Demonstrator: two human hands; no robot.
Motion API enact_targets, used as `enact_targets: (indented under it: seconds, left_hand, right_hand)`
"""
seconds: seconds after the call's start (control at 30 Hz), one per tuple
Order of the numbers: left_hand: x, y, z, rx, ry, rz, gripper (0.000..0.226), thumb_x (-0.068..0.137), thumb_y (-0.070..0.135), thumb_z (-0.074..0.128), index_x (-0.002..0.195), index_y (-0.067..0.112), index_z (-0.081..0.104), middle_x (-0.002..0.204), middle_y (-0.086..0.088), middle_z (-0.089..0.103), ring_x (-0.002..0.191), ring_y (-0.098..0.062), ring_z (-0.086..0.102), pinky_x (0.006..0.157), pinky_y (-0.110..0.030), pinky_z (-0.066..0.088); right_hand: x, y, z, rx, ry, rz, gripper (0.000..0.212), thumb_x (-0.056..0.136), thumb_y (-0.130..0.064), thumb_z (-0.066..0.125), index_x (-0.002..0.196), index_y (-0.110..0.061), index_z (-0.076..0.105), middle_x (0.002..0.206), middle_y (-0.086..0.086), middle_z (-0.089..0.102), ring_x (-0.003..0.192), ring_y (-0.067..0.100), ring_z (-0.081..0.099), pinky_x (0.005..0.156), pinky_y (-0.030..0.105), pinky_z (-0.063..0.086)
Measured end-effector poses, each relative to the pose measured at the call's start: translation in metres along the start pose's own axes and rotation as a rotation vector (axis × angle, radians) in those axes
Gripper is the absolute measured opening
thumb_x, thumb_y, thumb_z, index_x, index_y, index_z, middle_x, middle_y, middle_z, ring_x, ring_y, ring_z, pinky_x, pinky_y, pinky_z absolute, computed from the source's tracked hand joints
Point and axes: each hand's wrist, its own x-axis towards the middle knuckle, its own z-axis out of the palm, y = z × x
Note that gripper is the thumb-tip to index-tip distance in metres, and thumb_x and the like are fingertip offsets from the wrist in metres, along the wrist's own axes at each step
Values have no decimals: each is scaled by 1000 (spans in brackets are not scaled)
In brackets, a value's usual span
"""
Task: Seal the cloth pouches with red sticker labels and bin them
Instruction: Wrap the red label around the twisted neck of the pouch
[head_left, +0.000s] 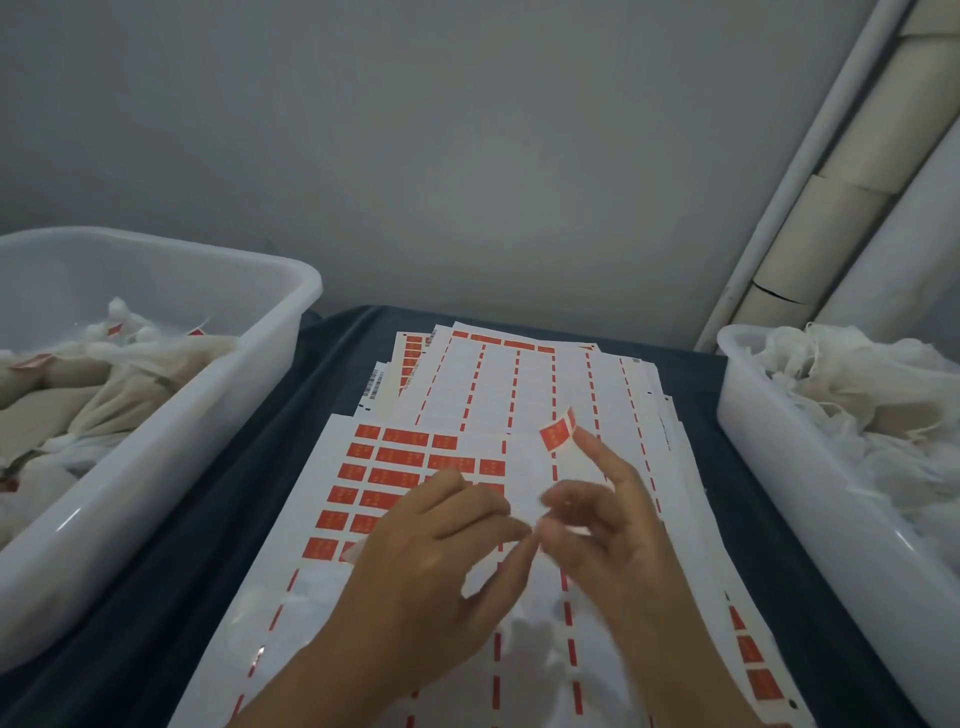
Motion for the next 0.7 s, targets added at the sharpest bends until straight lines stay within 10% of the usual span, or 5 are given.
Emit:
enact_targets:
  seconds: [0.7]
  left_hand:
    - [-3, 1, 0, -8, -211, 45, 16, 64, 33, 67, 73, 22, 75, 75, 14, 70, 64, -1, 59, 64, -10, 47]
  right_hand:
    - [-2, 7, 2, -84, 16, -73, 56, 65, -35, 64, 117, -37, 43, 88, -29, 66, 92, -9, 60, 66, -2, 42]
